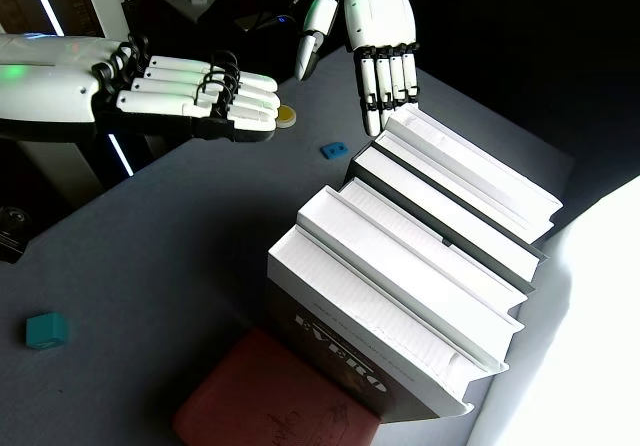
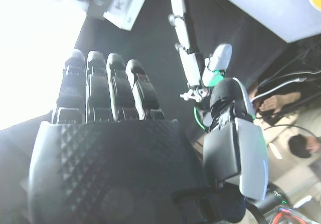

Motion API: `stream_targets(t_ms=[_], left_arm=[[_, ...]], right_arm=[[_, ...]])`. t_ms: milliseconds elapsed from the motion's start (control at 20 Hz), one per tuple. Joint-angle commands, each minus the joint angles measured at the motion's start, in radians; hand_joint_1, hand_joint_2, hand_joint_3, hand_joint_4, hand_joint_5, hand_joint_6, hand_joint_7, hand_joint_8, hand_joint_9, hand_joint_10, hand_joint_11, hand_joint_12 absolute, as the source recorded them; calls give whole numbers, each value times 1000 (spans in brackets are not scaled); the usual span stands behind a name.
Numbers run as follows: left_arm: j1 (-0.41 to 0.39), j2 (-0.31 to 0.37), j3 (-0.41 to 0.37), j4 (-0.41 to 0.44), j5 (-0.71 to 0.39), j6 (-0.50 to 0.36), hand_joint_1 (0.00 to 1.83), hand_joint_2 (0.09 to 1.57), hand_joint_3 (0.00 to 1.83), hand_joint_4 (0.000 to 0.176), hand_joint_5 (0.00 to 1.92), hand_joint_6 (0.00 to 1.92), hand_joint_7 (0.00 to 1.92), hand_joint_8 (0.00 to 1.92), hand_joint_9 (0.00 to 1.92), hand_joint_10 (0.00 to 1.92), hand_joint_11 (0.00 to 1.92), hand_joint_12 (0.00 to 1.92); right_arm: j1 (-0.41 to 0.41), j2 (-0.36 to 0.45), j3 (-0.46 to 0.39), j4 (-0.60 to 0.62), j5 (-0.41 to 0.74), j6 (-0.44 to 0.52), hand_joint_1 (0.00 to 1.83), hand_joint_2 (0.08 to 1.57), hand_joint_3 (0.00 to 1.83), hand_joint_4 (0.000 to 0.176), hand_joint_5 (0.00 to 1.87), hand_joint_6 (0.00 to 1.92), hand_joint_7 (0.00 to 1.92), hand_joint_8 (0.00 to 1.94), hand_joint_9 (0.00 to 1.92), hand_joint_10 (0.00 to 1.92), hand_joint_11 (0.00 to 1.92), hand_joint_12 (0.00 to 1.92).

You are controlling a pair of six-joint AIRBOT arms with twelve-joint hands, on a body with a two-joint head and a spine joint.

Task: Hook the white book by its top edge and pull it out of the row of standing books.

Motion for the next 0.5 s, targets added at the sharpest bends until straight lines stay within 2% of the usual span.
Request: stream_targets(t_ms=[0, 200, 350, 450], left_arm=[[-14, -1, 3, 13, 88, 0, 0, 1154, 28, 0, 1, 0, 0, 0, 0, 0, 0, 0], [-14, -2, 4, 13, 83, 0, 0, 1157, 26, 0, 0, 0, 0, 0, 0, 0, 0, 0], [-14, -1, 5, 13, 80, 0, 0, 1157, 22, 0, 0, 0, 0, 0, 0, 0, 0, 0], [-15, -1, 7, 13, 83, 0, 0, 1158, 21, 0, 0, 0, 0, 0, 0, 0, 0, 0]], right_arm=[[13, -4, -1, 36, 150, -38, 0, 1142, 16, 0, 0, 0, 0, 0, 0, 0, 0, 0], [35, -46, 4, 162, 180, -170, 0, 1145, 14, 0, 0, 0, 0, 0, 0, 0, 0, 0], [53, -68, 28, 192, 180, -193, 0, 1149, 13, 0, 0, 0, 0, 0, 0, 0, 0, 0], [62, -85, 42, 211, 186, -275, 0, 1157, 15, 0, 0, 0, 0, 0, 0, 0, 0, 0]])
